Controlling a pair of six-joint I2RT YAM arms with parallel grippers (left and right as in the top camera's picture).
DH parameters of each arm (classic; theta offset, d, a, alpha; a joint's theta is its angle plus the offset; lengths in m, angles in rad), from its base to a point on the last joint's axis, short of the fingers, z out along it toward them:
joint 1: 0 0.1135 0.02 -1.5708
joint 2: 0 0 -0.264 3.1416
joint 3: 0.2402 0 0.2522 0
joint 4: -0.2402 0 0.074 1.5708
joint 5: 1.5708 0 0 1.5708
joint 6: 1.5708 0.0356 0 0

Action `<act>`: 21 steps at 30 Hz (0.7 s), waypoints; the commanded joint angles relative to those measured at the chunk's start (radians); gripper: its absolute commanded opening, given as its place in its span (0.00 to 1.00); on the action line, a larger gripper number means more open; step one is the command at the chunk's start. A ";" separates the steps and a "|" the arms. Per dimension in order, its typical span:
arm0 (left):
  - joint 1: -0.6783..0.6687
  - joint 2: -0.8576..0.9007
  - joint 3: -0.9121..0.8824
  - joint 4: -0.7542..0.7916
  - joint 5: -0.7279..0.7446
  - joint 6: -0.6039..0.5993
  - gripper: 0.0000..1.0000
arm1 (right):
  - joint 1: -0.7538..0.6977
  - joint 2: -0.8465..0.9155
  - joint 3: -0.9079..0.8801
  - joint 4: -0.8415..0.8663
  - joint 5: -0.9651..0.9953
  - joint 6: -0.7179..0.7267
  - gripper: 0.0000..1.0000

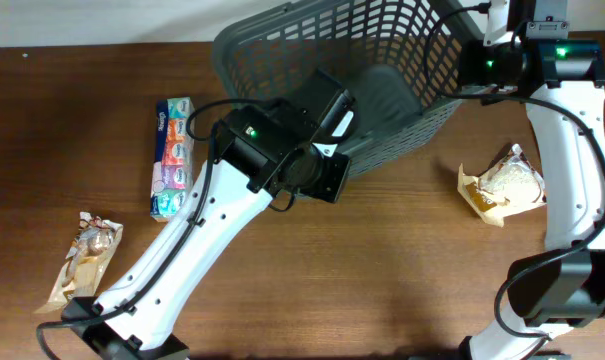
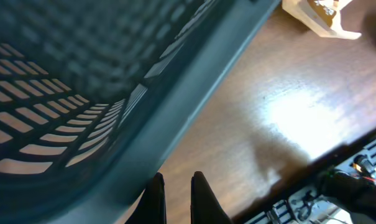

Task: Pack container

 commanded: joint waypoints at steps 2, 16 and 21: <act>0.000 0.009 0.016 0.005 -0.072 -0.010 0.02 | 0.008 0.004 0.014 -0.033 0.002 -0.009 0.04; 0.046 0.008 0.016 -0.064 -0.230 -0.070 0.02 | 0.008 0.004 0.014 -0.108 0.002 -0.009 0.04; 0.114 0.002 0.016 -0.070 -0.230 -0.070 0.02 | 0.008 0.003 0.014 -0.143 0.021 -0.010 0.04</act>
